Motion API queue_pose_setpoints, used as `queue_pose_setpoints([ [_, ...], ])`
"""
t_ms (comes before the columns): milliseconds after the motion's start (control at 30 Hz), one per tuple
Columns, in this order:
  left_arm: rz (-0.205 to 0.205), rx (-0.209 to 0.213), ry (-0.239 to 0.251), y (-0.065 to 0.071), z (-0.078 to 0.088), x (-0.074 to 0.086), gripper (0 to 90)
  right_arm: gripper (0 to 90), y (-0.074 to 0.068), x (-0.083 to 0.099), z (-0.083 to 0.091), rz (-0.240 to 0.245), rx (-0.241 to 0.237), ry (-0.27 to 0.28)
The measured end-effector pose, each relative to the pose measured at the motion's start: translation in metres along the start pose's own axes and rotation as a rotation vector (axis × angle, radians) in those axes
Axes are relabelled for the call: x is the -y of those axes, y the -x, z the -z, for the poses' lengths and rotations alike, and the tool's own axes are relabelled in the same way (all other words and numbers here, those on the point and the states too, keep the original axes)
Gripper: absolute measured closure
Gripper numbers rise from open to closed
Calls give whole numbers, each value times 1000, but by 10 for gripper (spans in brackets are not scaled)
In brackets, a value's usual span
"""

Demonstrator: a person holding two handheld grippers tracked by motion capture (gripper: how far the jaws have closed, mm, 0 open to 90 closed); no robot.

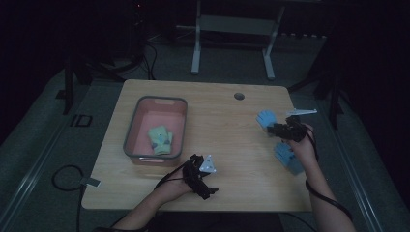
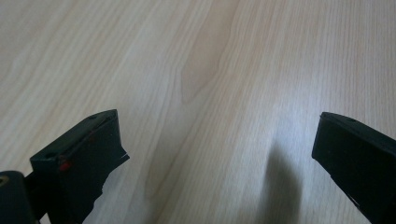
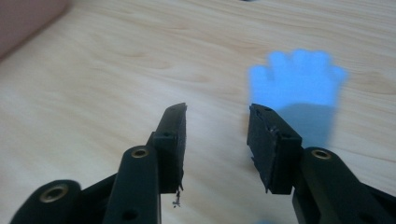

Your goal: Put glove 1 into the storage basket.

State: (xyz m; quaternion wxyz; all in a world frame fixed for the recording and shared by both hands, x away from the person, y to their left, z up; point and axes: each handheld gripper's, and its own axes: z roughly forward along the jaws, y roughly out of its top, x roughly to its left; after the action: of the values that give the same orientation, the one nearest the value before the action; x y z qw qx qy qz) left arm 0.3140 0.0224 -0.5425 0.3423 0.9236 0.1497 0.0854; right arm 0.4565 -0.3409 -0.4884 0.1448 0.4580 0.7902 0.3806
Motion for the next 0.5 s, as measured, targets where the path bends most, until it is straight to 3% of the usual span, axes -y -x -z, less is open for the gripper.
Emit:
queue_pose_setpoints([
  [200,-5,-11,3,-2,6,4,18,582,26,-6,-12,8,71,-36],
  [367,-22,-21,11,-1,8,7,18,580,37,-14,-29,73,93,-75],
  [500,-9,-11,18,-1,8,9,18,577,44,-19,-45,123,105,-96],
])
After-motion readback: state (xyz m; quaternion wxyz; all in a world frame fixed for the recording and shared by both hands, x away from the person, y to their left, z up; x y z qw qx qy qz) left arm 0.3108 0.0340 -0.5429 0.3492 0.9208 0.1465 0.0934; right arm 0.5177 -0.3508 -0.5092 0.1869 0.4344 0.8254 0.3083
